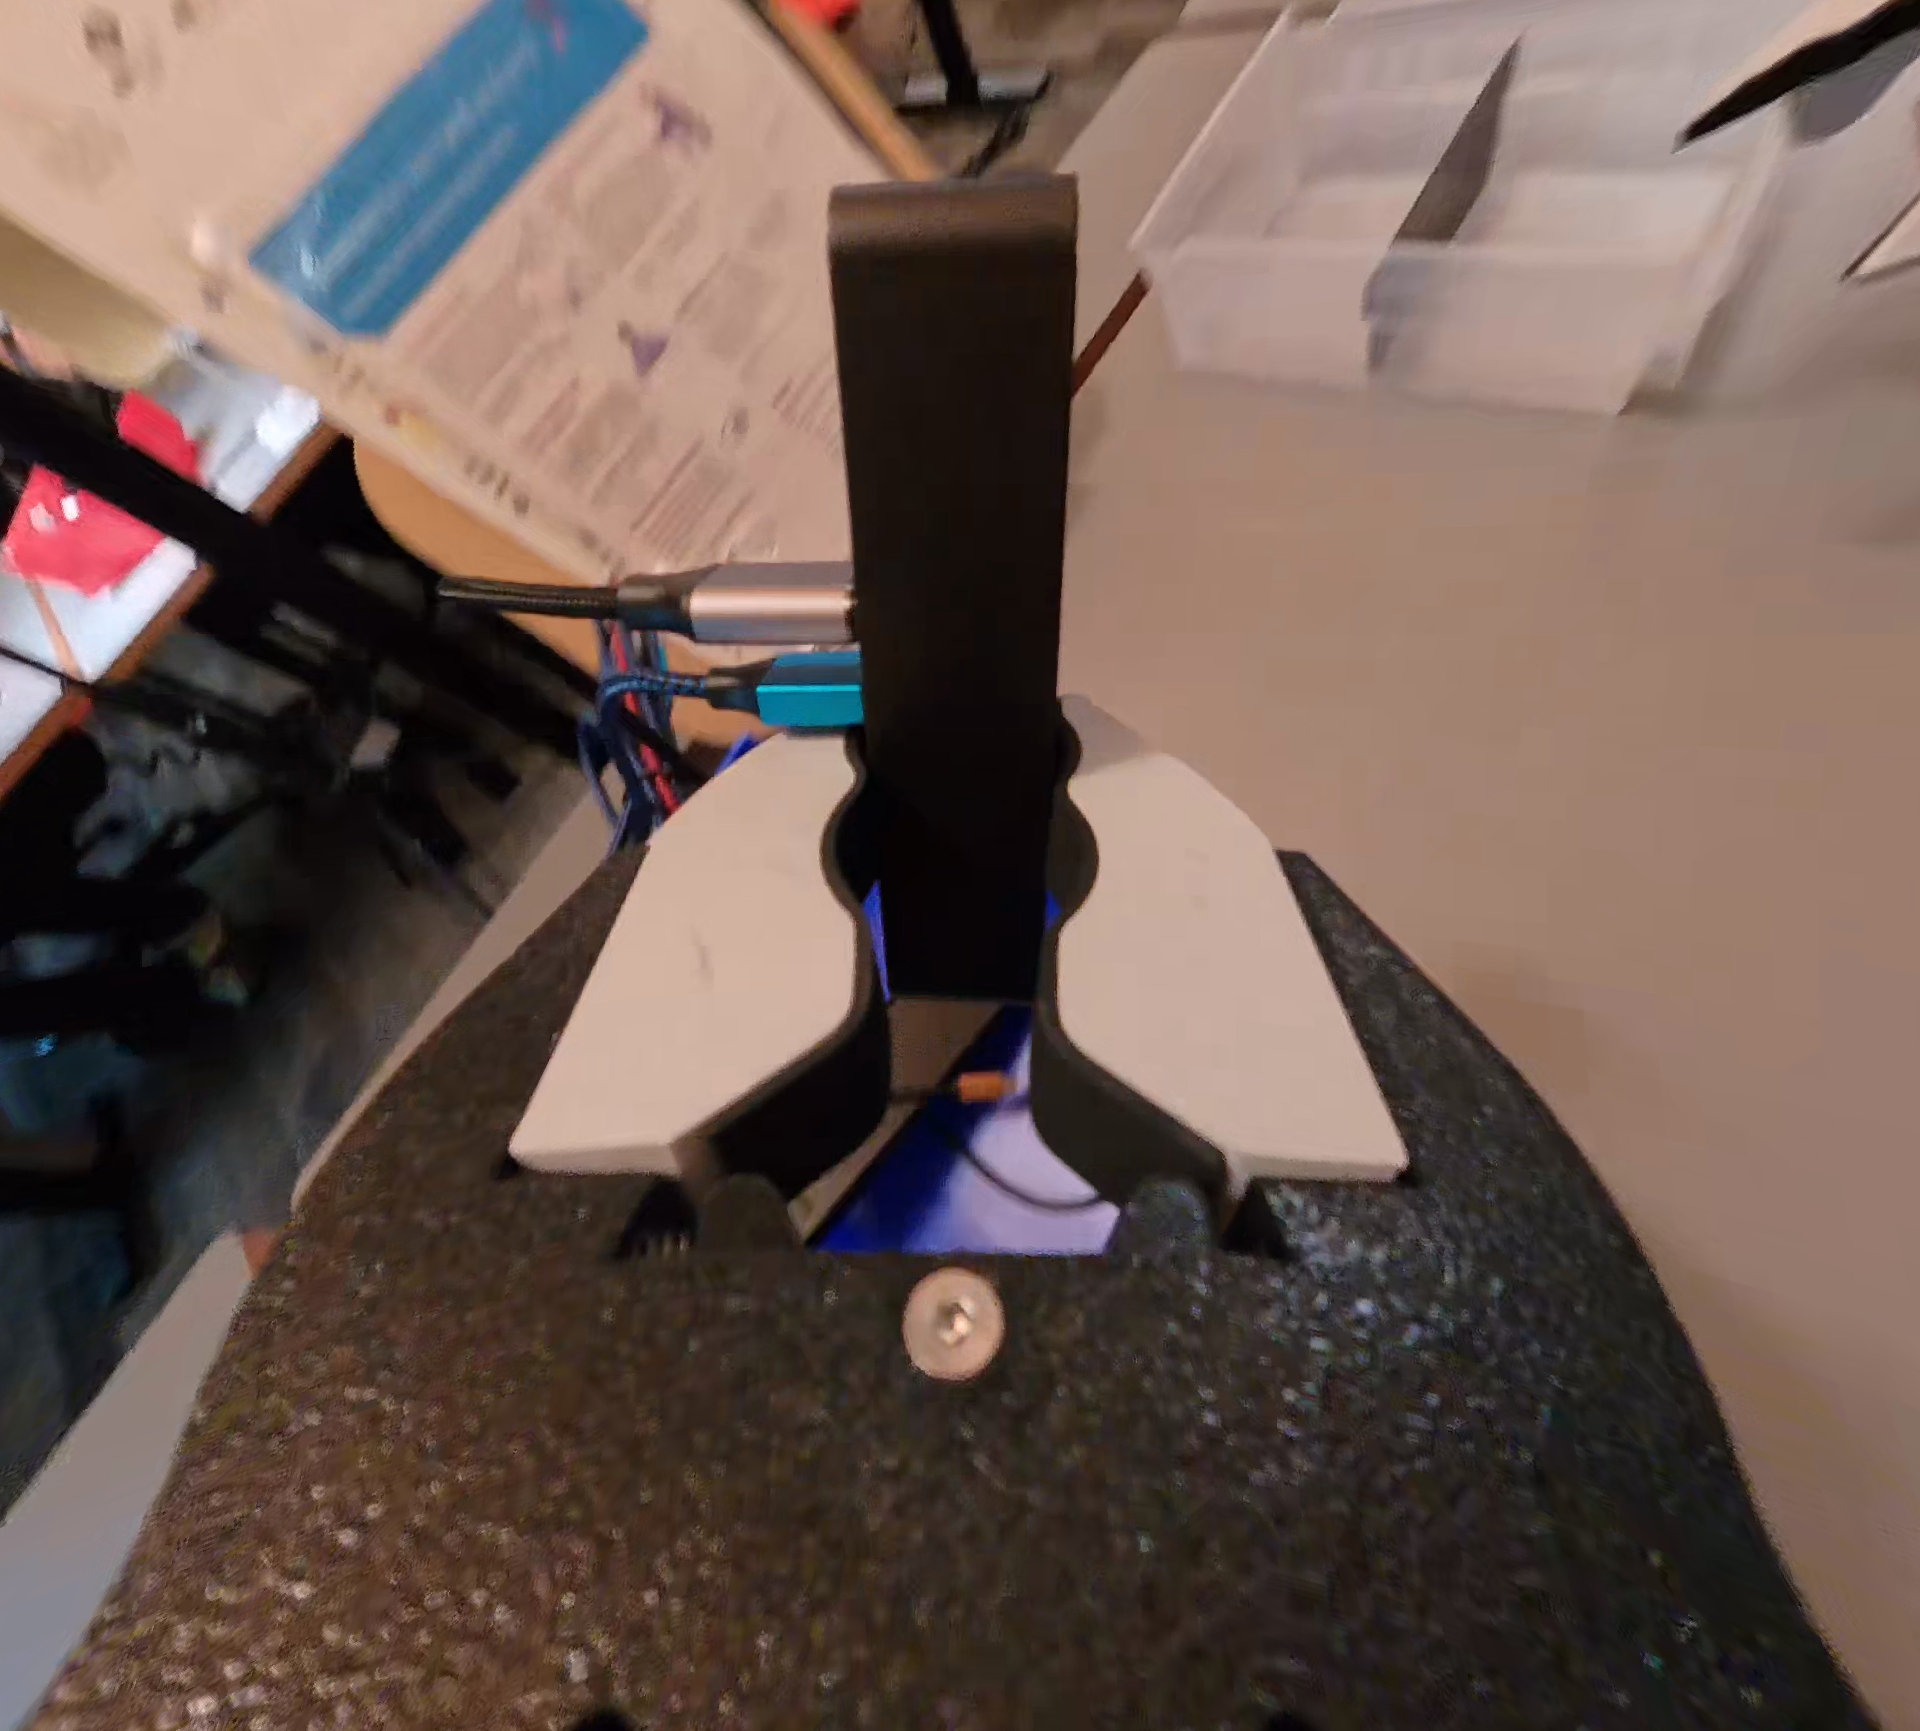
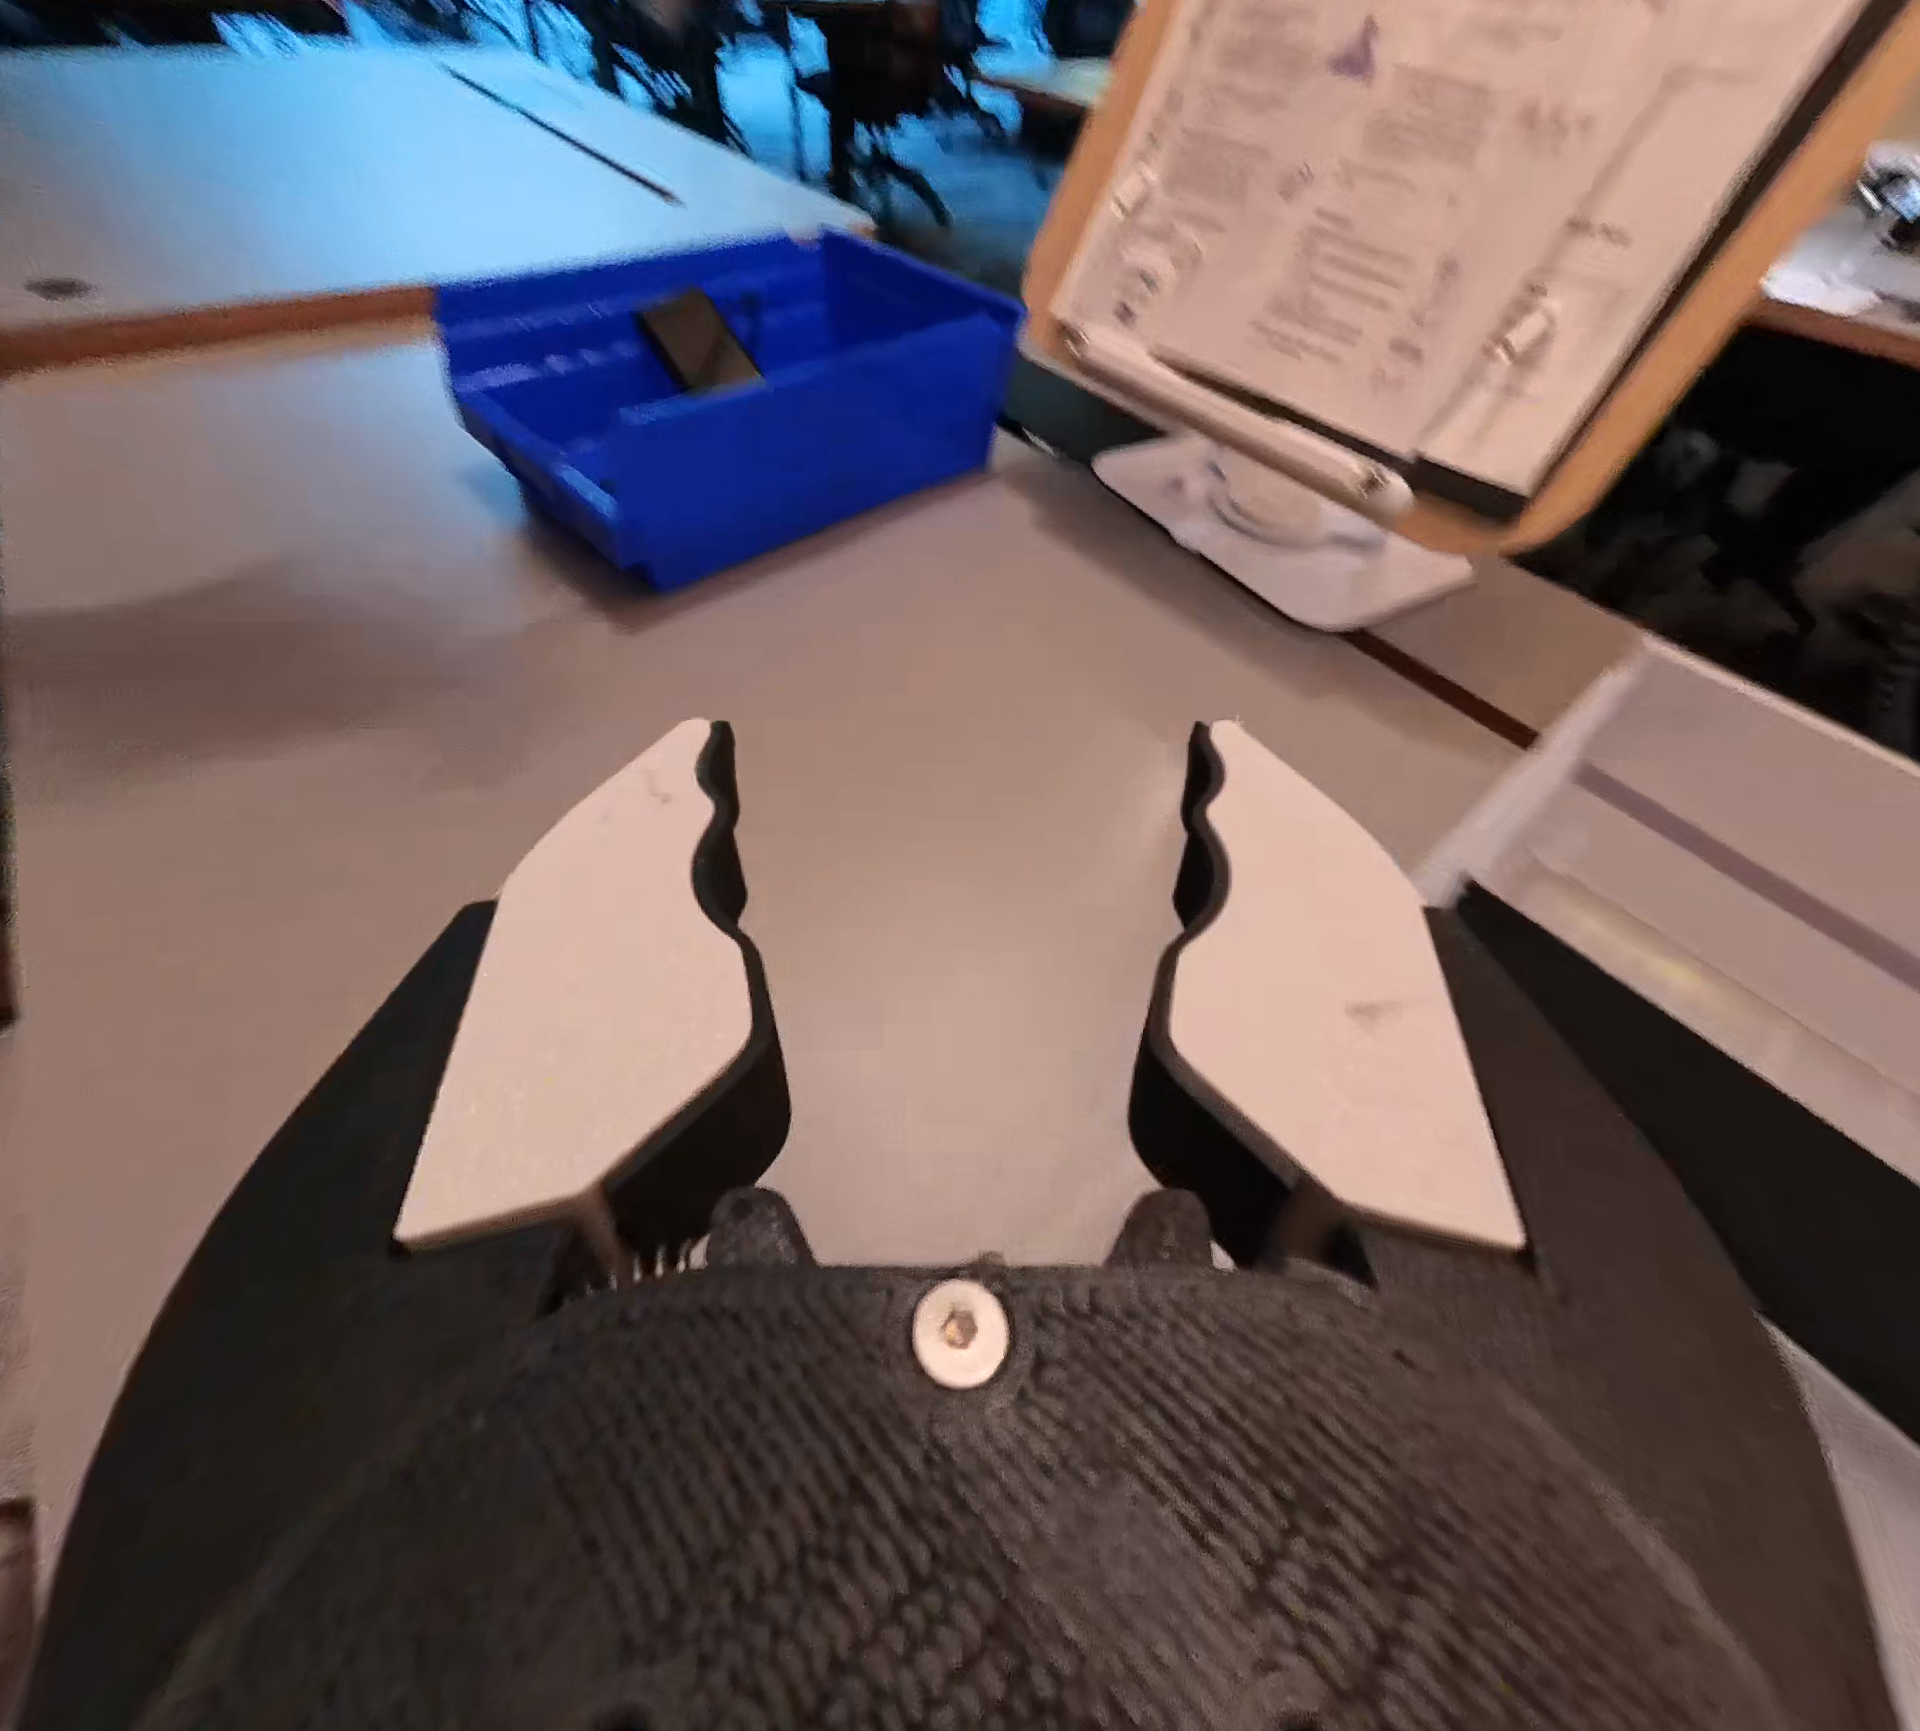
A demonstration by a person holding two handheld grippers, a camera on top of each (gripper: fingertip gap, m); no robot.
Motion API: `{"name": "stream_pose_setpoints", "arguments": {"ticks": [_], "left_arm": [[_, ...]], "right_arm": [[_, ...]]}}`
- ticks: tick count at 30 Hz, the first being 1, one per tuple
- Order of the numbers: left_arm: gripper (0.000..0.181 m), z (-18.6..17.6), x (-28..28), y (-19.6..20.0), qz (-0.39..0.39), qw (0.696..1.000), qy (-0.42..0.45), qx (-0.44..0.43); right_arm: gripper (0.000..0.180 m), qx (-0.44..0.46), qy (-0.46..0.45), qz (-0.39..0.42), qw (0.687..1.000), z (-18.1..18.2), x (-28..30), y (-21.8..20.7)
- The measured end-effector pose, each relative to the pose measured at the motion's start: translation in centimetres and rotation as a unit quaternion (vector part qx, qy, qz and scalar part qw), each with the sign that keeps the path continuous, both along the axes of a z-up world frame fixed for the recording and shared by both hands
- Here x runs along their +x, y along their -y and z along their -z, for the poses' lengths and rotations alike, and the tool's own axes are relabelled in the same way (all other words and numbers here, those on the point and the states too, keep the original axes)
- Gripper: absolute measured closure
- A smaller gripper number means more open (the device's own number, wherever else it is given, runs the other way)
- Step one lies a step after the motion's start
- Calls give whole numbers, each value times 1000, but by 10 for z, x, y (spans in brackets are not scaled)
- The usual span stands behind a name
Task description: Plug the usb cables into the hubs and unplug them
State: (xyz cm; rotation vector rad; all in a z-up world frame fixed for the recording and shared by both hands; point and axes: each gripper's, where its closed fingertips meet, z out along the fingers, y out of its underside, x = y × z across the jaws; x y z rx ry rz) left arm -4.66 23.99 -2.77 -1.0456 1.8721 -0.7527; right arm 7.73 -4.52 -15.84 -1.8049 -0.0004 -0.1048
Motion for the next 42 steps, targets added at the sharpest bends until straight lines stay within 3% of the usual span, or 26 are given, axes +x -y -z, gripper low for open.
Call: {"name": "stream_pose_setpoints", "arguments": {"ticks": [4,8,11,14,17,20,27,32,38,40,42], "left_arm": [[152,9,5,69,50,998,35,34],[152,70,16,142,105,987,18,123],[152,118,27,176,127,965,32,227],[152,153,35,192,137,931,51,334],[153,175,41,198,134,910,50,389],[152,180,45,198,125,906,66,398],[144,177,49,184,98,883,96,448],[129,167,46,184,66,899,177,395],[124,149,32,166,-62,907,276,310],[128,161,29,168,-73,943,267,184],[126,177,26,179,-60,969,236,-49]], "right_arm": [[98,104,-2,-72,992,-33,-41,-17],[107,199,29,-144,969,-51,-77,-28],[108,187,150,-203,949,-34,-101,-31],[123,153,264,-211,929,-7,-104,-37],[133,90,300,-243,918,25,-105,-42],[146,80,348,-231,905,37,-102,-48],[150,52,449,-143,881,40,-97,-61],[153,81,383,-116,913,25,-98,-62],[152,70,503,-60,859,25,-96,-62],[152,69,518,-62,850,26,-98,-62],[152,81,517,-60,850,22,-99,-60]]}}
